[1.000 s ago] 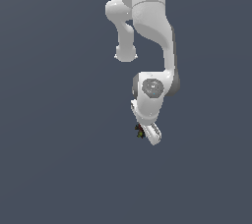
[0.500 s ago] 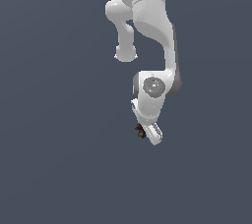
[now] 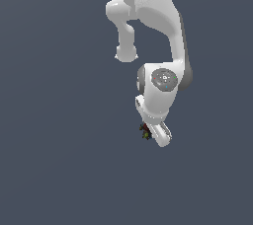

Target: Pick up the object and move it to a goal position.

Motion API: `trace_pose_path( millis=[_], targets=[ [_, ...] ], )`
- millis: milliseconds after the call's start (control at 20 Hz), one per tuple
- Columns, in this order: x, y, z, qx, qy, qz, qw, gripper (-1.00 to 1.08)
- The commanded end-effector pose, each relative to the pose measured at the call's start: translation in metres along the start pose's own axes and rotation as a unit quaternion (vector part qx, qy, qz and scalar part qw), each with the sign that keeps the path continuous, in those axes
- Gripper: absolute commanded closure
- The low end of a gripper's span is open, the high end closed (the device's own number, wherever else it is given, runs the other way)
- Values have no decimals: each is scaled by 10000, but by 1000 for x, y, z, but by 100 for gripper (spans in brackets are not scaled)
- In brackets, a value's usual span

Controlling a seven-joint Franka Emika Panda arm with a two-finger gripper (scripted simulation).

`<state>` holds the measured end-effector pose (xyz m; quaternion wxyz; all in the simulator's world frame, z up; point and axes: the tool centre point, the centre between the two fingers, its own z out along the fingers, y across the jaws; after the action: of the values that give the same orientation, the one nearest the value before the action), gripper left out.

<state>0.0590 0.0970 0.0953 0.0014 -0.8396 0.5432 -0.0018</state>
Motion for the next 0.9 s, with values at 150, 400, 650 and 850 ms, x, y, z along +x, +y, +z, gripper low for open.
trace_pose_path(
  millis=[150,400,650,850],
  targets=[
    [-1,-22,-44,-1,4,2,10000,108],
    [-2,-43,-84,-8,3,2,10000,108],
    [-3,-60,-116,-15,1,2,10000,108],
    [-3,-70,-134,-17,-2,2,10000,108]
  ],
)
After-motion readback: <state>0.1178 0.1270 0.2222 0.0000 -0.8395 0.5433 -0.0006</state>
